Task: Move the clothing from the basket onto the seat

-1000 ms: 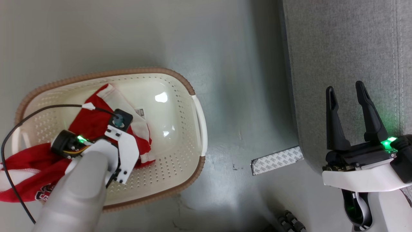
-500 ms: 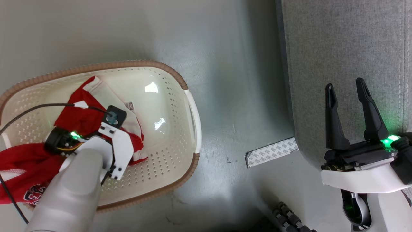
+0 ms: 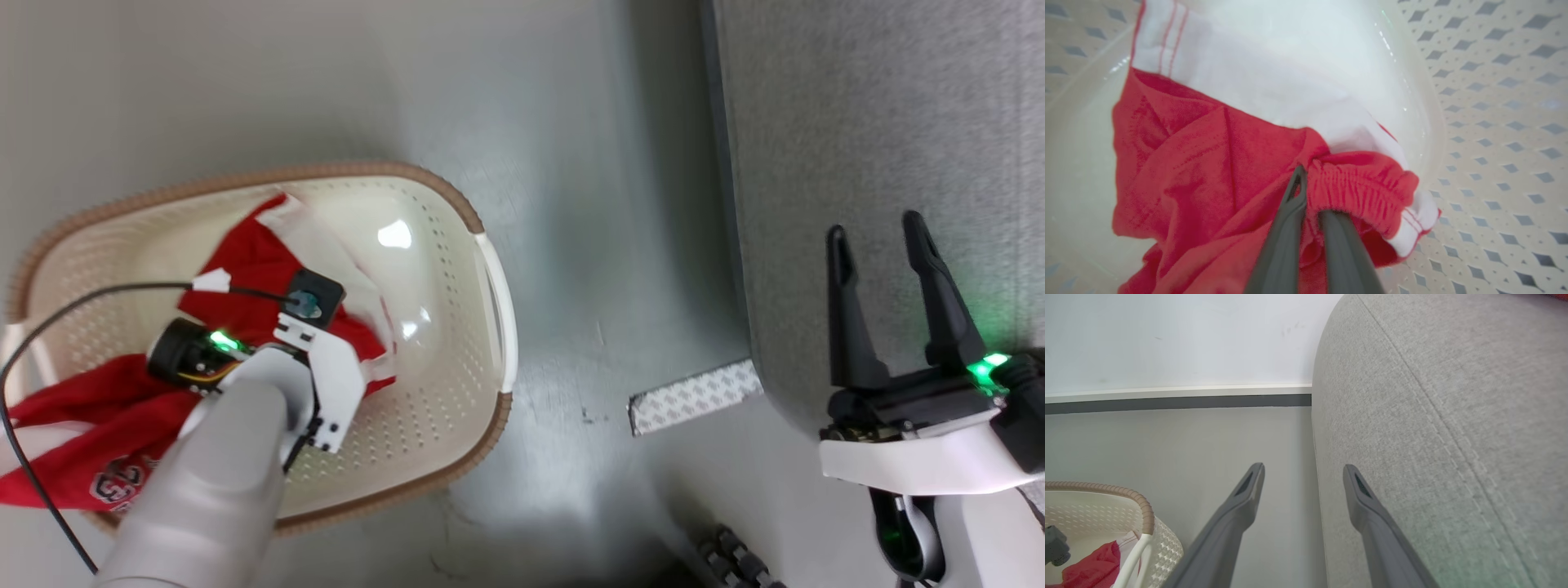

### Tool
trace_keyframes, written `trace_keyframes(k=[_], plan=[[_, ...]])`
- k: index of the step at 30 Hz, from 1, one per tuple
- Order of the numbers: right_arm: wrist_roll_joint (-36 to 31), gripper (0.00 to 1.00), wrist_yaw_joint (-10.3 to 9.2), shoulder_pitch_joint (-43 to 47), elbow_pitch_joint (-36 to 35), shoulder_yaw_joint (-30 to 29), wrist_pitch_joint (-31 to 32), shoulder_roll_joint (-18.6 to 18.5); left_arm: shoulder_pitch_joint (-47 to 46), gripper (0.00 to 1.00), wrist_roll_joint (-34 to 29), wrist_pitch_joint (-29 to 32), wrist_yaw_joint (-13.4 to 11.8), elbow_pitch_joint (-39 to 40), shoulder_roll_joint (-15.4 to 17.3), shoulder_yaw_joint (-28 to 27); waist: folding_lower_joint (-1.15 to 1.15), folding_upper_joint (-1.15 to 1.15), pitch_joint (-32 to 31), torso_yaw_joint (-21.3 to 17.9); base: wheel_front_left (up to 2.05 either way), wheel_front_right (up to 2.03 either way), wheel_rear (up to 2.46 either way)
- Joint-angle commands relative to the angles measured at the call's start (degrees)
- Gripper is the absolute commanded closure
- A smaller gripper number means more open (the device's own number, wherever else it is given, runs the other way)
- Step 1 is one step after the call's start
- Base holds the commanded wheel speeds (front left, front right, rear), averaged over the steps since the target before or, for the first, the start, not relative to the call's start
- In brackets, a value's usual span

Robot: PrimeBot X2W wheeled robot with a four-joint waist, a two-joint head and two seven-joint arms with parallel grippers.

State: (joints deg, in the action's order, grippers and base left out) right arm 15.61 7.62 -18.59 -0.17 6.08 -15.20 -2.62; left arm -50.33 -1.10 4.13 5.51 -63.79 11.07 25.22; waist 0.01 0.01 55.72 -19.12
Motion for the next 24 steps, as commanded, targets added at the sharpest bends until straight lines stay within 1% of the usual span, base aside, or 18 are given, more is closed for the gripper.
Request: trace_keyframes(k=[1,9,16,19,24], plan=[[-0.66,0.00,-0.23,1.33,0.91,-1.31,0.09,-0.56,0.14,1.00,0.94,-1.47,-0.27,-0.31,-0.57,-0.20,-0.01,-0.01,-2.63,1.15,0.00,0.00,0.00],[-1.98,0.00,-0.22,3.00,2.17,-2.93,0.09,-0.38,3.20,1.00,4.15,-8.77,-0.87,-0.49,-3.58,-1.11,-0.01,-0.01,-13.14,5.13,0.00,0.00,0.00],[-4.70,0.00,-0.22,6.76,3.83,-5.89,0.09,-0.39,8.66,1.00,8.22,-15.51,-0.92,0.83,-6.16,-2.89,-0.01,-0.01,-25.44,9.84,0.00,0.00,0.00],[-5.53,0.00,-0.22,9.05,4.60,-7.25,0.09,-0.38,11.39,1.00,10.02,-17.56,-0.70,2.69,-6.92,-3.65,-0.01,-0.01,-30.67,11.99,0.00,0.00,0.00],[-7.72,0.00,-0.21,13.40,5.63,-8.74,0.09,-0.39,16.75,1.00,12.85,-18.91,-1.00,7.67,-7.59,-4.80,-0.01,-0.01,-38.66,15.34,0.00,0.00,0.00]])
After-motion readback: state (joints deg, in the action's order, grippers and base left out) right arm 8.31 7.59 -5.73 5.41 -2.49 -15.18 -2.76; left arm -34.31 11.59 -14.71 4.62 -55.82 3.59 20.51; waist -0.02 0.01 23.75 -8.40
